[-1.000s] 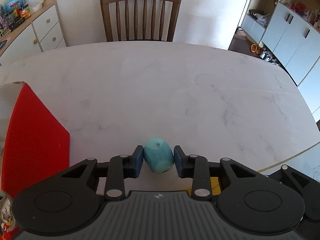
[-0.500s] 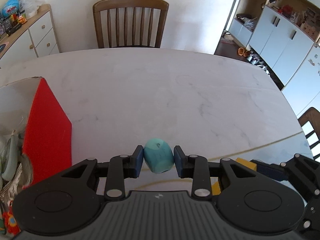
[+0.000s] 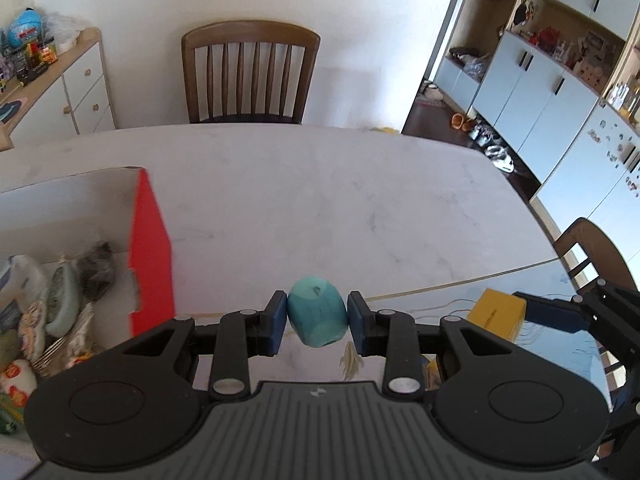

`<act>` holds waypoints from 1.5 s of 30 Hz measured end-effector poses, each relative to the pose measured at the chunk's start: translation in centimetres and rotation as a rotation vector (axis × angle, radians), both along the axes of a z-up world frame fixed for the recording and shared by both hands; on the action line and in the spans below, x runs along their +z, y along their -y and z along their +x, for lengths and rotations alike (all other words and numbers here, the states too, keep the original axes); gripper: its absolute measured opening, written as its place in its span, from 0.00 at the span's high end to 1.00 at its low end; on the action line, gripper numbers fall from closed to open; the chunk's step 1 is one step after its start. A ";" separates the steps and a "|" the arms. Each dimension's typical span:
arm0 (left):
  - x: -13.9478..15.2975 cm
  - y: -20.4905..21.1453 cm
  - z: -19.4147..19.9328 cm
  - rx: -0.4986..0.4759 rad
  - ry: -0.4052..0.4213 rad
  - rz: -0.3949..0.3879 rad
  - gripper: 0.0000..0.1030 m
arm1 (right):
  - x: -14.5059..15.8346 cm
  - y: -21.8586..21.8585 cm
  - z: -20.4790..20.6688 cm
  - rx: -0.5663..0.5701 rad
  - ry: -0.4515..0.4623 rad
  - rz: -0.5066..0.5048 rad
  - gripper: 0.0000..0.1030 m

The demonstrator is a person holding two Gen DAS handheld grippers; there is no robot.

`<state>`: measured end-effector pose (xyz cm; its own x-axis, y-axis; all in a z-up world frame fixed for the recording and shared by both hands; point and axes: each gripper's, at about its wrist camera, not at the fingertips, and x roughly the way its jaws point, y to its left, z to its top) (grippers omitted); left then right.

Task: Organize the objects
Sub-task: 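Carry the teal object with the left tool while the right tool carries the yellow box over the box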

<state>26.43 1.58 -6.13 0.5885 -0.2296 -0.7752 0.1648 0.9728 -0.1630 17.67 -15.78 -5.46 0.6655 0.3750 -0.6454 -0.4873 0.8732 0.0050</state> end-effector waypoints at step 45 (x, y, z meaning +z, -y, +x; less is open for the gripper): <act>1.4 -25.9 -3.5 0.120 -0.001 0.072 0.69 | 3.2 -22.8 2.6 0.127 -0.012 0.016 0.33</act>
<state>22.96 27.51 -4.78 0.6074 -0.1017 -0.7879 0.0469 0.9946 -0.0923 20.29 7.05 -2.29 0.6040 0.4664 -0.6463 -0.5937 0.8043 0.0256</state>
